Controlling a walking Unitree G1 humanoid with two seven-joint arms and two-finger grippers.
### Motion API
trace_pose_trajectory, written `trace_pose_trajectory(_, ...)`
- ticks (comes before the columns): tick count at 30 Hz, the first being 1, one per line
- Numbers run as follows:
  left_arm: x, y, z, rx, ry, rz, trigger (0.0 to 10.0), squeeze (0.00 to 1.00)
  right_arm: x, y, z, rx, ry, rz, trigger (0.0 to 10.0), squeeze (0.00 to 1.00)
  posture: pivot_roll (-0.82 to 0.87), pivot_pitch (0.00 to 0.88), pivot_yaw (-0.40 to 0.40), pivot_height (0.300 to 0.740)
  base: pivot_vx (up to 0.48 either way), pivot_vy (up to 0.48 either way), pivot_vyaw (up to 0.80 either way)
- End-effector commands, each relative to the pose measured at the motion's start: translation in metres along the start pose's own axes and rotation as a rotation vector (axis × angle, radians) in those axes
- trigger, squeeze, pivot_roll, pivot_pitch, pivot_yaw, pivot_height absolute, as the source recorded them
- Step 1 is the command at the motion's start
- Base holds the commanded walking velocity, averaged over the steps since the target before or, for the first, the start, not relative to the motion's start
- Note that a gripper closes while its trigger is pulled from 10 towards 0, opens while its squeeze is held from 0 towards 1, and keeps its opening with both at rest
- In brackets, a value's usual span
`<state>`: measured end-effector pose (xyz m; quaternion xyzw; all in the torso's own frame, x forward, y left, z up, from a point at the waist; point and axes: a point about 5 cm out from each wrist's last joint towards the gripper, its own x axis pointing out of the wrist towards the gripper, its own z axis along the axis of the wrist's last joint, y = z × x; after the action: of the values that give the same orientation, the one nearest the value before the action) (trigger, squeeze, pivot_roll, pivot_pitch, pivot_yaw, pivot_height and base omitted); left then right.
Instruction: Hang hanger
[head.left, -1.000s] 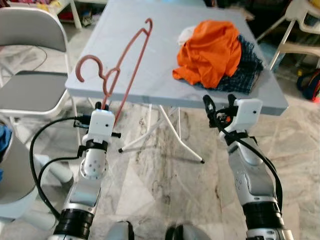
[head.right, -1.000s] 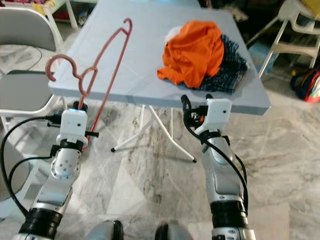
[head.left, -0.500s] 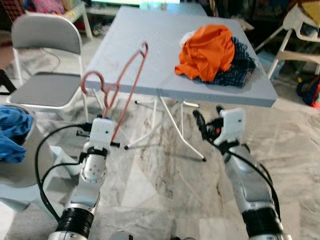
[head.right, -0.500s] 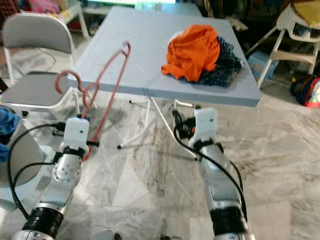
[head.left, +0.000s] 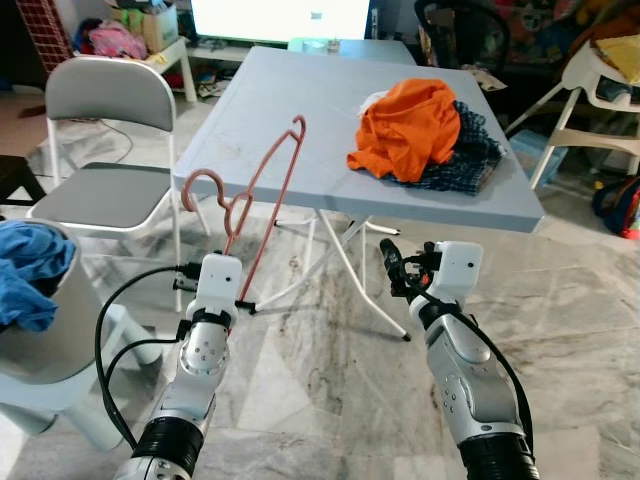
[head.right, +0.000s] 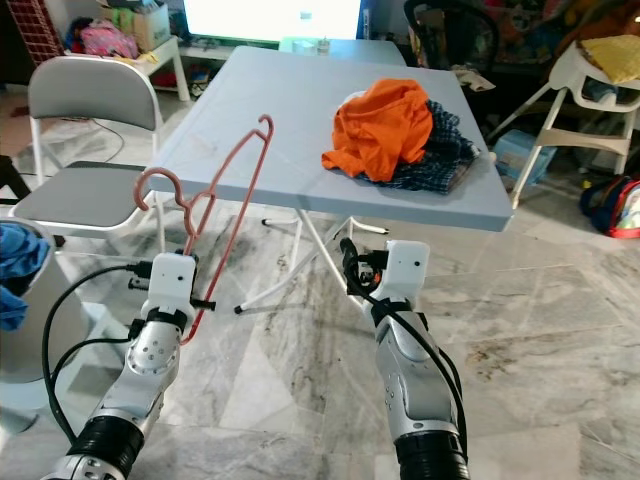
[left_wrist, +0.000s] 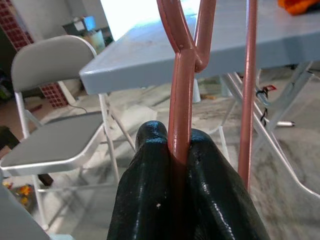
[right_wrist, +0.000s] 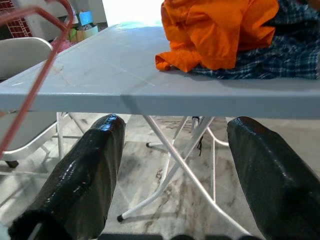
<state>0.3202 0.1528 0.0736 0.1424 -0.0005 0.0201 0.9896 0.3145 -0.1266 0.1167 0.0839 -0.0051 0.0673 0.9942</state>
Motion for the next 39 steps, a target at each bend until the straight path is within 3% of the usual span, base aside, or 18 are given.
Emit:
trace_pose_trajectory(1,0.007,0.000,0.012,0.000,-0.051,0.000,10.0,0.00,0.002,-0.005,0.008,-0.035,-0.011,-0.011,10.0,0.00,0.07,0.014,-0.110,0.740,0.000,0.000,0.00)
trace_pose_trajectory(6,0.007,0.004,0.003,-0.027,-0.003,-0.042,10.0,0.00,-0.003,-0.008,-0.003,-0.068,-0.008,-0.014,10.0,0.00,0.07,0.061,-0.023,0.740,0.000,0.000,0.00)
trace_pose_trajectory(13,-0.007,-0.010,-0.009,-0.012,0.025,-0.202,10.0,0.00,-0.005,-0.013,-0.011,-0.032,0.018,-0.081,10.0,0.00,0.08,0.097,-0.021,0.740,0.000,0.000,-0.46)
trace_pose_trajectory(21,-0.008,-0.011,-0.011,-0.030,0.040,-0.224,10.0,0.00,-0.006,-0.014,-0.013,-0.038,0.015,-0.078,10.0,0.00,0.08,0.130,-0.019,0.740,0.000,0.000,-0.80)
trace_pose_trajectory(39,-0.008,-0.002,-0.010,-0.022,0.046,-0.251,10.0,0.00,-0.001,-0.007,-0.012,-0.039,0.009,-0.061,10.0,0.00,0.09,0.155,-0.022,0.740,0.000,0.310,-0.79)
